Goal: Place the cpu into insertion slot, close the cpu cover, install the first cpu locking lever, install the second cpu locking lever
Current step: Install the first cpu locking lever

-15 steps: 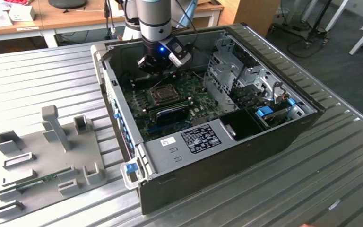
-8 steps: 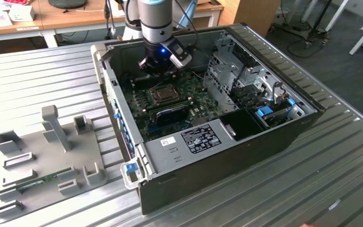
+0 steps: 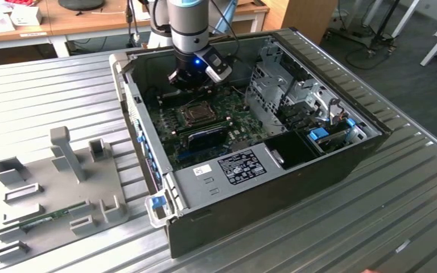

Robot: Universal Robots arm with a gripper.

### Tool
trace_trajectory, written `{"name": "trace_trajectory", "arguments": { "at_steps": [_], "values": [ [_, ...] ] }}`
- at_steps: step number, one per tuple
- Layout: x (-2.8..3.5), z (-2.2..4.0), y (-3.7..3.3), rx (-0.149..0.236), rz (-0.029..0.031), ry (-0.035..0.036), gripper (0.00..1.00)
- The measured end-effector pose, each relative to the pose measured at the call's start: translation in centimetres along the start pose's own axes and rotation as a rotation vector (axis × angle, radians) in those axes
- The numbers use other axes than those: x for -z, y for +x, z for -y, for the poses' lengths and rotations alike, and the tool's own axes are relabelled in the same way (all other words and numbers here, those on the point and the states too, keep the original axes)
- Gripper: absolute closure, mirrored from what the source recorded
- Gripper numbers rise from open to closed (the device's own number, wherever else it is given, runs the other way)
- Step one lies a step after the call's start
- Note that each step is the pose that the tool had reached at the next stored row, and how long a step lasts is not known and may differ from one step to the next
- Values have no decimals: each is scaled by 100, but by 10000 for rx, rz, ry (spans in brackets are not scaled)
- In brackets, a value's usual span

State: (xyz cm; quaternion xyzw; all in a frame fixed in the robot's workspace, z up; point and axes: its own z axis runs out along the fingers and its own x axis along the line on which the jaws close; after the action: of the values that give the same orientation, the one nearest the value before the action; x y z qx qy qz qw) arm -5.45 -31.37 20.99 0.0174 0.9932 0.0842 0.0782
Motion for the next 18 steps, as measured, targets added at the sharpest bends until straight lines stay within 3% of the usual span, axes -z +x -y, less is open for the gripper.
{"name": "trace_trajectory", "arguments": {
  "at_steps": [18],
  "values": [
    [-29, -13, -8, 0, -1, -5, 90]
  ]
}}
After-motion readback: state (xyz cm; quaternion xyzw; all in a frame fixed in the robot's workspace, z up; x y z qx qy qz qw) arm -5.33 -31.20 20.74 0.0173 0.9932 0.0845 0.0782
